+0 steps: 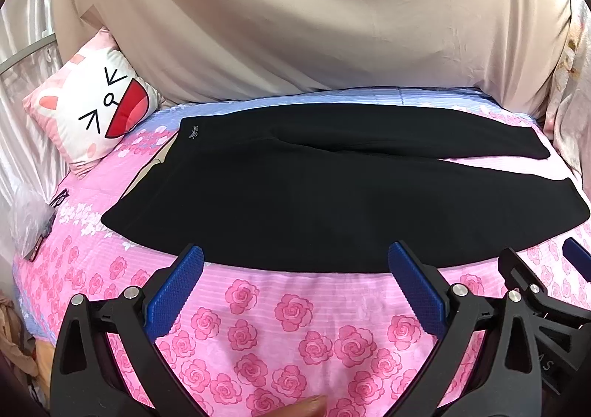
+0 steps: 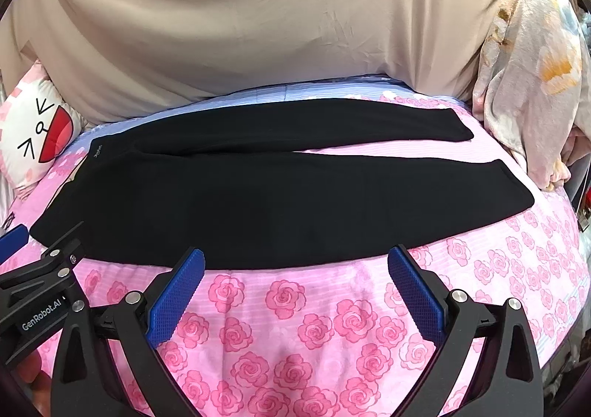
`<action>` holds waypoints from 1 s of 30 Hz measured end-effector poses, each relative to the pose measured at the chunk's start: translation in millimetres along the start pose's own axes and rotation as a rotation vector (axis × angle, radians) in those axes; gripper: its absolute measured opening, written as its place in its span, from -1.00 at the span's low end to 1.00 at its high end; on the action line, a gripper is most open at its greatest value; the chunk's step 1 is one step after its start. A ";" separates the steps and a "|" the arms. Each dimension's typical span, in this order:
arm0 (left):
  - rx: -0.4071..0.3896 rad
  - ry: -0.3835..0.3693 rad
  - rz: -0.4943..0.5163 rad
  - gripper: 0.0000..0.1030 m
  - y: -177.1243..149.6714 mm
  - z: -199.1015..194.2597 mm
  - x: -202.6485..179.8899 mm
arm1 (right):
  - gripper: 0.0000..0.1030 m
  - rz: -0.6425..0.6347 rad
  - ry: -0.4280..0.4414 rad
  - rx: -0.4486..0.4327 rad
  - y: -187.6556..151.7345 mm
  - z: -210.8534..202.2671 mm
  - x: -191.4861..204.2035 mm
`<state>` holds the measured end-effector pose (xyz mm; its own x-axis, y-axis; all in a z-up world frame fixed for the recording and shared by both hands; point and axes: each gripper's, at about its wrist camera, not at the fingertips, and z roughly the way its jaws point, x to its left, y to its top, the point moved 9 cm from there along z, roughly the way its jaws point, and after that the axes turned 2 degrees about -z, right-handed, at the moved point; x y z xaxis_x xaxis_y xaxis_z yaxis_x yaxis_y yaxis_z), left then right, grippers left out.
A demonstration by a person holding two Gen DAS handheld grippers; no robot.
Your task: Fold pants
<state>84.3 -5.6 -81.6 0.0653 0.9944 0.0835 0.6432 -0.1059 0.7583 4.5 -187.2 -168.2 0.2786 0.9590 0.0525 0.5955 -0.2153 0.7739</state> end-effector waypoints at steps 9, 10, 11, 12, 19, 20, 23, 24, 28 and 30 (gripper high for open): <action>0.000 0.001 -0.001 0.91 -0.4 1.0 0.5 | 0.90 0.002 -0.001 0.000 -0.1 0.8 -0.5; 0.000 0.000 -0.001 0.91 -0.7 1.1 0.6 | 0.90 0.002 0.000 0.000 -0.2 0.2 -0.7; -0.001 0.001 0.000 0.91 -0.9 0.9 0.4 | 0.90 0.002 -0.001 -0.001 -0.1 0.1 -0.8; -0.001 0.003 0.001 0.91 -1.3 1.1 0.5 | 0.90 0.003 -0.002 -0.001 -0.1 0.3 -1.1; 0.001 0.000 0.004 0.91 -1.1 1.6 0.6 | 0.90 0.002 0.000 0.000 0.0 0.2 -0.5; 0.001 0.002 0.005 0.91 -0.7 2.0 0.9 | 0.90 0.001 0.000 0.001 0.0 0.5 -0.4; 0.003 0.002 0.007 0.91 -0.6 2.7 1.6 | 0.90 0.001 0.001 0.002 0.3 0.8 -0.5; 0.004 0.003 0.007 0.91 -0.3 3.2 1.8 | 0.90 0.001 0.001 0.002 0.5 1.1 -0.9; 0.006 0.006 0.009 0.91 0.3 5.3 2.2 | 0.90 0.002 0.001 0.005 1.2 1.8 -0.7; 0.005 0.005 0.008 0.91 0.2 5.1 2.2 | 0.90 0.002 0.003 0.007 1.6 2.9 -0.5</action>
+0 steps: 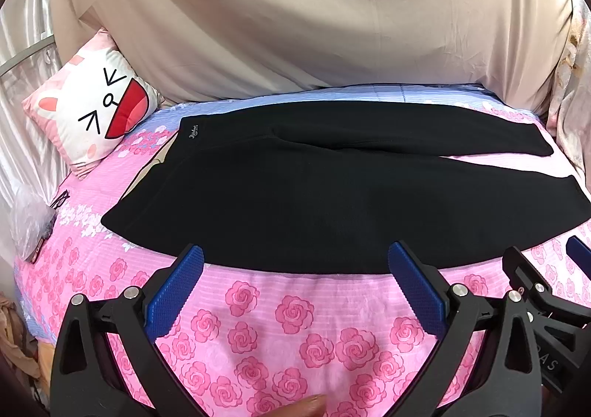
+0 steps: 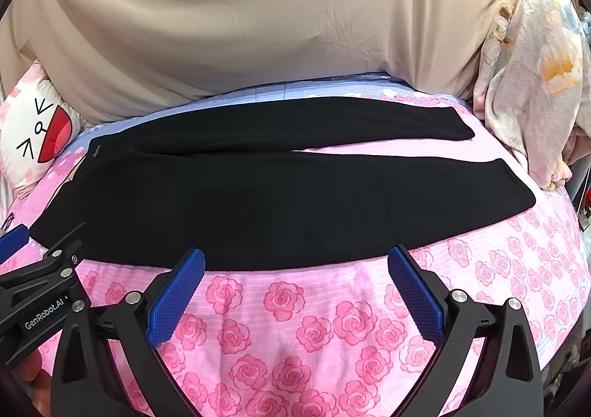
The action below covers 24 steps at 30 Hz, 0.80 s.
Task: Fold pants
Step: 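Grasp the trouser leg hems with the right gripper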
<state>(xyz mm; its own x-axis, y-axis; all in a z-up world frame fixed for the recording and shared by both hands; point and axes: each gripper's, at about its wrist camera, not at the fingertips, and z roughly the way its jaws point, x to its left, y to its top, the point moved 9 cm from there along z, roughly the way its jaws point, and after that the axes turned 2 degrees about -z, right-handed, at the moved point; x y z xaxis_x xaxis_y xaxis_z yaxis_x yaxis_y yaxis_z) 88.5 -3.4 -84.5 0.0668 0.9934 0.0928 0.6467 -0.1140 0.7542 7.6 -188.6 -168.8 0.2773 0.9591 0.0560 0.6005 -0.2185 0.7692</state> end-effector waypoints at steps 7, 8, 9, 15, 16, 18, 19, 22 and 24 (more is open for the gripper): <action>0.012 0.005 0.004 0.91 -0.4 5.8 -0.8 | 0.90 0.001 0.003 0.009 -3.0 4.7 0.0; 0.013 0.005 0.004 0.91 -0.4 7.1 -0.7 | 0.90 0.001 0.004 0.010 -2.4 5.9 -1.7; 0.015 0.006 0.005 0.91 -0.2 8.2 -1.4 | 0.90 0.002 0.005 0.012 -2.5 6.8 -2.0; 0.026 0.011 0.012 0.91 -1.3 14.2 -5.5 | 0.90 0.006 0.006 0.023 -4.6 13.4 -3.3; 0.026 0.008 0.015 0.91 -1.2 15.1 -6.2 | 0.90 0.008 0.007 0.022 -4.8 14.5 -3.2; 0.024 0.008 0.019 0.91 -0.8 16.7 -7.1 | 0.90 0.006 0.008 0.024 -4.6 19.1 -6.3; 0.025 0.000 0.025 0.91 -0.1 17.9 -8.1 | 0.90 0.003 0.009 0.025 -4.1 21.6 -8.3; 0.063 0.002 0.047 0.91 0.9 27.6 -9.7 | 0.90 -0.003 -0.003 0.022 0.1 32.0 -27.2; 0.064 0.004 0.053 0.91 3.4 33.5 -9.2 | 0.90 0.007 -0.006 0.013 6.4 38.5 -47.6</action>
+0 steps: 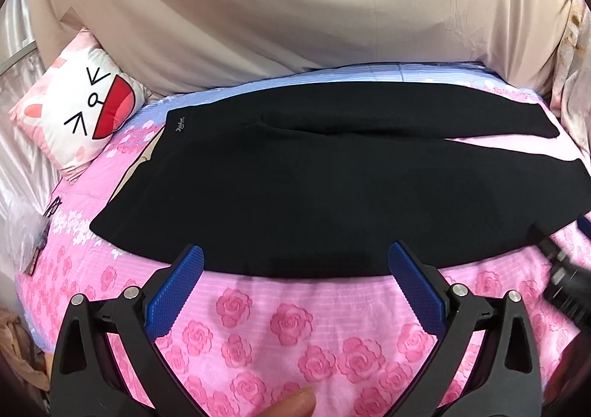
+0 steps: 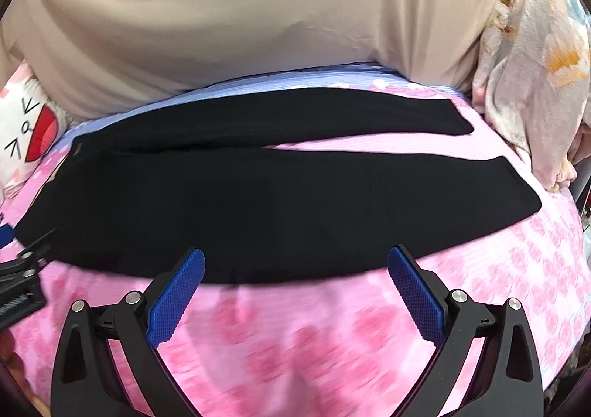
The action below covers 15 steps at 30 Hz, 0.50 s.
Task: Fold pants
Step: 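Grasp the trouser leg hems with the right gripper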
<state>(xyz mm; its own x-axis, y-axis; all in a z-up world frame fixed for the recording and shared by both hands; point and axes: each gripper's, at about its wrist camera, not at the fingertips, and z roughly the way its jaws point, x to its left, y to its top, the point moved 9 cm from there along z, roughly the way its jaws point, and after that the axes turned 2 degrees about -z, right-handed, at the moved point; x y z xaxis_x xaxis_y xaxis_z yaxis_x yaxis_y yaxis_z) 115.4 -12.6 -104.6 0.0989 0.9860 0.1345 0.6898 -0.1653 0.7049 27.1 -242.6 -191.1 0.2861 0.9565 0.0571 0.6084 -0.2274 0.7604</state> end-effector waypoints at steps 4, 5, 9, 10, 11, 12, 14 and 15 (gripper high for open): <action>0.008 0.000 -0.026 0.91 12.5 16.8 4.6 | 0.90 0.085 -0.016 -0.032 33.7 16.2 -71.9; 0.010 -0.009 -0.035 0.91 16.4 20.2 5.2 | 0.90 0.089 -0.028 -0.038 41.4 20.2 -84.5; -0.017 -0.029 -0.052 0.91 39.8 32.6 9.2 | 0.90 0.029 -0.076 -0.077 87.9 48.8 -141.0; -0.023 -0.028 -0.048 0.91 46.6 37.2 10.2 | 0.90 0.014 -0.080 -0.079 102.7 61.0 -155.2; -0.025 -0.026 -0.047 0.91 52.3 41.8 11.2 | 0.90 0.006 -0.070 -0.077 117.4 74.9 -169.3; -0.028 -0.022 -0.050 0.91 58.5 47.1 13.4 | 0.90 0.007 -0.066 -0.066 132.1 90.8 -186.0; -0.035 -0.008 -0.062 0.91 70.3 57.3 18.5 | 0.90 0.031 -0.082 -0.026 151.0 119.0 -214.5; -0.037 -0.001 -0.067 0.91 75.7 62.7 21.6 | 0.90 0.044 -0.092 -0.004 160.7 135.4 -229.0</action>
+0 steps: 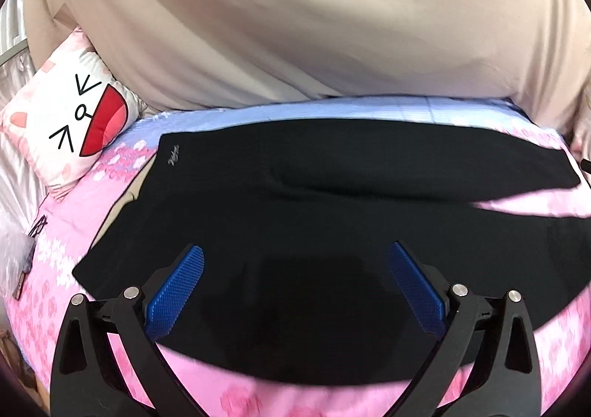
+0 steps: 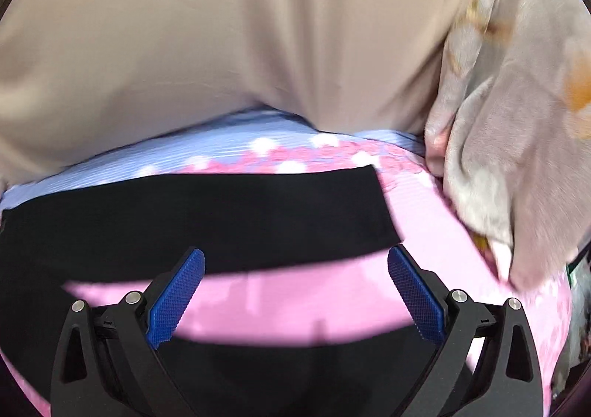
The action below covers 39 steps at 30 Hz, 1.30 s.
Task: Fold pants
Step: 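Grasp the trouser leg hems with the right gripper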
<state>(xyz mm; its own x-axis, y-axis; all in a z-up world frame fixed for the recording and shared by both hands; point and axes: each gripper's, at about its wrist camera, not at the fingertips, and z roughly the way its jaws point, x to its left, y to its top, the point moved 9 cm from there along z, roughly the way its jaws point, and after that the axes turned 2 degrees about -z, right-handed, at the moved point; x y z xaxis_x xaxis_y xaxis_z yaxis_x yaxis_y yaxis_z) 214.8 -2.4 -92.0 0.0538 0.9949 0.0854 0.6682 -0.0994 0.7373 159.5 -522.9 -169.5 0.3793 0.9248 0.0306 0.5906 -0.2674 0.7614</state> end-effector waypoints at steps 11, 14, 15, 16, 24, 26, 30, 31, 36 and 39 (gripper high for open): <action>0.026 0.125 -0.094 0.91 77.5 91.6 86.4 | 0.90 0.086 0.057 0.185 38.2 133.0 -55.3; 0.045 0.186 -0.126 0.91 105.3 132.0 135.9 | 0.90 0.104 0.048 0.255 30.0 154.7 -58.1; 0.058 0.199 -0.125 0.91 110.9 144.2 148.0 | 0.90 0.092 0.042 0.239 30.5 157.0 -57.7; 0.091 0.220 -0.124 0.91 117.9 164.5 164.6 | 0.90 0.078 0.039 0.226 32.0 156.3 -56.5; 0.331 0.153 -0.251 0.85 120.1 275.3 218.6 | 0.61 0.079 0.052 0.203 36.6 153.5 -56.8; 0.370 0.114 -0.254 0.52 115.4 288.6 212.6 | 0.28 0.082 0.061 0.203 37.7 152.5 -55.3; 0.329 0.029 -0.203 -0.71 127.9 280.3 196.0 | -0.75 0.141 0.142 0.222 40.9 140.1 -57.4; 0.306 0.029 -0.196 -0.73 132.5 270.5 193.9 | -0.76 0.143 0.138 0.217 42.6 135.6 -49.5; 0.156 -0.018 -0.155 -0.76 150.0 194.3 192.9 | -0.78 0.115 0.155 0.127 58.6 85.6 -33.5; 0.062 -0.069 -0.162 -1.00 152.3 118.0 198.6 | -0.78 0.107 0.183 0.044 67.6 33.7 -32.3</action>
<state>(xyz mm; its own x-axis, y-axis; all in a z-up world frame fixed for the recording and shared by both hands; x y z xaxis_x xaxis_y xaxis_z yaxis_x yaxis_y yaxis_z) 414.9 182.1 -41.8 -0.0090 0.9969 -0.0786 0.7164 0.0613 0.6950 211.2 -580.0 -140.9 0.3089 0.9229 0.2299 0.5860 -0.3751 0.7183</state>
